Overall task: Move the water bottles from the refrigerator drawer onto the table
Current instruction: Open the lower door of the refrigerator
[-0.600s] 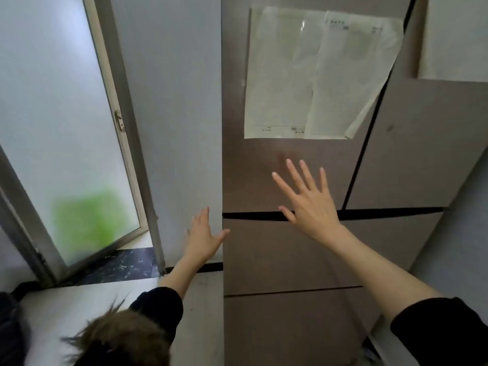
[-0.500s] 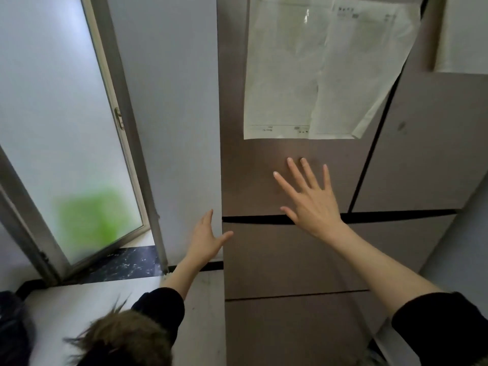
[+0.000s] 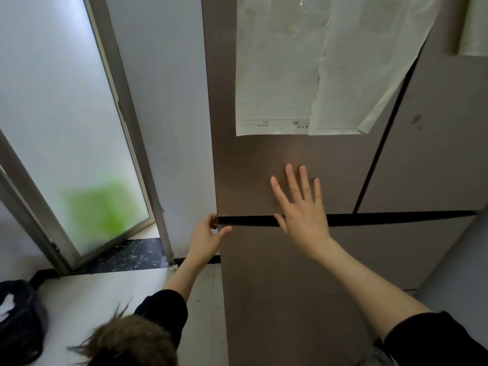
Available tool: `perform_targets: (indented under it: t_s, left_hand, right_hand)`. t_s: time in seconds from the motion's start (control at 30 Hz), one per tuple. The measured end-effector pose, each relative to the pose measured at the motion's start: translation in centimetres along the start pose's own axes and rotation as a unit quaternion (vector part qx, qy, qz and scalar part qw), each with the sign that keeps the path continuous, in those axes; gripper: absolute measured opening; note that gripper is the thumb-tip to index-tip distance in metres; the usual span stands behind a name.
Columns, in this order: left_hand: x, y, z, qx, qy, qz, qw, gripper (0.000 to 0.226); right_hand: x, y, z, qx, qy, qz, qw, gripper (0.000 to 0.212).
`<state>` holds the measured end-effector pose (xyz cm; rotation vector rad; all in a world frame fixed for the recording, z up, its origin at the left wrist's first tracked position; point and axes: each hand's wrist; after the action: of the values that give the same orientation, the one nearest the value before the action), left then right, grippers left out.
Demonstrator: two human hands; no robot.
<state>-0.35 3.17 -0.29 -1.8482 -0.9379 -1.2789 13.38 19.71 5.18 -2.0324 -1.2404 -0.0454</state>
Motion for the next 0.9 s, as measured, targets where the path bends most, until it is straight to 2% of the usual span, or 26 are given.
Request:
perform_targets:
  t_s: [0.13, 0.2, 0.27, 0.4, 0.5, 0.6, 0.67, 0.7, 0.77, 0.9]
  left_hand:
    - [-0.5, 2.7, -0.8, -0.018, -0.035, 0.020, 0.999, 0.053]
    - [-0.4, 4.4, -1.0, -0.018, -0.044, 0.023, 0.999, 0.056]
    - [0.2, 6.3, -0.9, -0.016, -0.049, 0.029, 0.998, 0.054]
    - [1.6, 11.4, -0.2, -0.001, -0.078, 0.045, 0.996, 0.048]
    - [2.5, 15.4, 0.2, -0.006, -0.124, 0.101, 0.987, 0.062]
    - [3.3, 19.2, 0.5, -0.081, -0.221, 0.182, 0.955, 0.066]
    - [4.3, 21.6, 0.7, -0.132, -0.269, 0.215, 0.929, 0.063]
    - [4.8, 22.9, 0.8, -0.150, -0.281, 0.223, 0.921, 0.069]
    - [5.5, 25.6, 1.3, -0.170, -0.302, 0.230, 0.910, 0.077]
    - [6.0, 30.2, 2.8, -0.179, -0.316, 0.308, 0.879, 0.069]
  right_hand:
    - [-3.0, 4.4, -0.1, -0.118, -0.068, -0.052, 0.989, 0.074]
    - [-3.5, 6.0, -0.6, -0.213, -0.112, -0.078, 0.968, 0.066]
    - [-3.3, 7.3, -1.6, -0.253, -0.134, -0.081, 0.955, 0.063]
    - [-2.1, 10.3, -3.6, -0.226, -0.175, -0.063, 0.956, 0.064]
    - [-1.7, 13.0, -5.3, -0.215, -0.177, -0.064, 0.958, 0.061]
    - [-0.9, 16.0, -6.9, -0.204, -0.181, -0.062, 0.960, 0.056]
    - [0.3, 18.0, -8.2, -0.205, -0.204, -0.050, 0.956, 0.052]
    - [1.0, 19.1, -8.9, -0.208, -0.221, -0.044, 0.952, 0.050]
    - [2.4, 21.3, -10.2, -0.206, -0.255, -0.030, 0.944, 0.047]
    - [4.5, 26.3, -12.3, -0.198, -0.326, 0.023, 0.924, 0.044]
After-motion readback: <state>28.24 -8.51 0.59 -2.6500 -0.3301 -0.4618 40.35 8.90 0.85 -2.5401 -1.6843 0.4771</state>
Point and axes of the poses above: each hand's wrist, its own y-axis away from the middle knuckle, its own z-axis out of the palm, x = y × z, and after that the axes turned 14 degrees about y, right-handed
